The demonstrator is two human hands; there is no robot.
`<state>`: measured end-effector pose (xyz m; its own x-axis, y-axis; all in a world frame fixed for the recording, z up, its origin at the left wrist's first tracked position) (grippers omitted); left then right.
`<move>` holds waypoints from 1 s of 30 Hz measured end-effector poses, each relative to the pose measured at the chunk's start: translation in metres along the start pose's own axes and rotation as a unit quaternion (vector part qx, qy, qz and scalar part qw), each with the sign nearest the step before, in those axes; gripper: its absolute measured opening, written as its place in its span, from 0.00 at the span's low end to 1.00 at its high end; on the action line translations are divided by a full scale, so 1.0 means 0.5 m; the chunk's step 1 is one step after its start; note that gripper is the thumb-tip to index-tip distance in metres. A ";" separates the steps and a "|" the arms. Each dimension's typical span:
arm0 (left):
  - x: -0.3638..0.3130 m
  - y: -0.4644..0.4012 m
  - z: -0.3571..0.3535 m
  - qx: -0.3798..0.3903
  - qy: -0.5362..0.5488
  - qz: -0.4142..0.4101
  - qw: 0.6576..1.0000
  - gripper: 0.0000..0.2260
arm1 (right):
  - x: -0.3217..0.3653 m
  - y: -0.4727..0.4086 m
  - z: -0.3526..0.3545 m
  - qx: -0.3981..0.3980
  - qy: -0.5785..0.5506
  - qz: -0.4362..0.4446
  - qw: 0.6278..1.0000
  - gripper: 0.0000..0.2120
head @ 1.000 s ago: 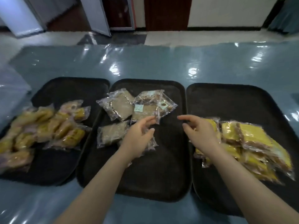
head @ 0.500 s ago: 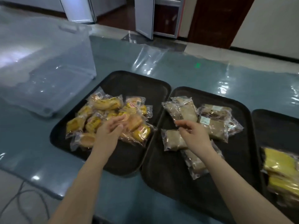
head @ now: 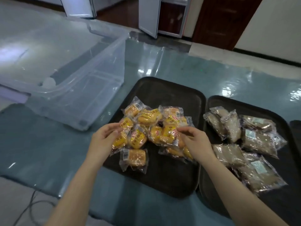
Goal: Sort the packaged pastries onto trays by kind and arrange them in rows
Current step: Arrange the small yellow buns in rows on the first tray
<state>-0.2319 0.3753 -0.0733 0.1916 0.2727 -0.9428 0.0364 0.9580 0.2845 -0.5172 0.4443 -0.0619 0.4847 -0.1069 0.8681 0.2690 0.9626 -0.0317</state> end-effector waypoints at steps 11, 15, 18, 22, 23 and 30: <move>-0.028 -0.086 0.023 0.006 -0.043 0.014 0.999 0.11 | 0.036 -0.146 -0.081 0.015 0.052 0.026 0.998 0.12; -0.046 -0.132 0.019 0.006 -0.046 0.016 0.999 0.10 | 0.049 -0.223 -0.133 0.036 0.058 0.045 0.997 0.13; -0.052 -0.173 0.015 0.030 -0.049 0.022 0.998 0.10 | 0.059 -0.276 -0.171 0.026 0.054 0.022 0.998 0.13; -0.043 -0.244 0.022 0.074 -0.064 0.048 0.994 0.08 | 0.054 -0.344 -0.226 0.024 0.092 -0.047 0.994 0.14; -0.039 -0.261 0.026 0.086 -0.069 0.054 0.992 0.08 | 0.051 -0.356 -0.240 0.033 0.103 -0.076 0.991 0.16; -0.016 -0.334 0.030 0.114 -0.098 0.065 0.987 0.11 | 0.050 -0.374 -0.301 0.074 0.174 -0.154 0.970 0.06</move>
<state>-0.2246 0.2119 -0.1106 0.3948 0.3481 -0.8502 0.2135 0.8653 0.4534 -0.4301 0.2241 -0.1085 0.6594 -0.4477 0.6040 0.3356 0.8942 0.2964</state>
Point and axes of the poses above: each hand's wrist, its own y-axis away from the middle knuckle, its own z-axis out of the back of the hand, x = y × z, the point moved 1 cm from there along -y, towards the middle knuckle, and after that the axes turned 8 degrees about z, right-handed, at the moved point
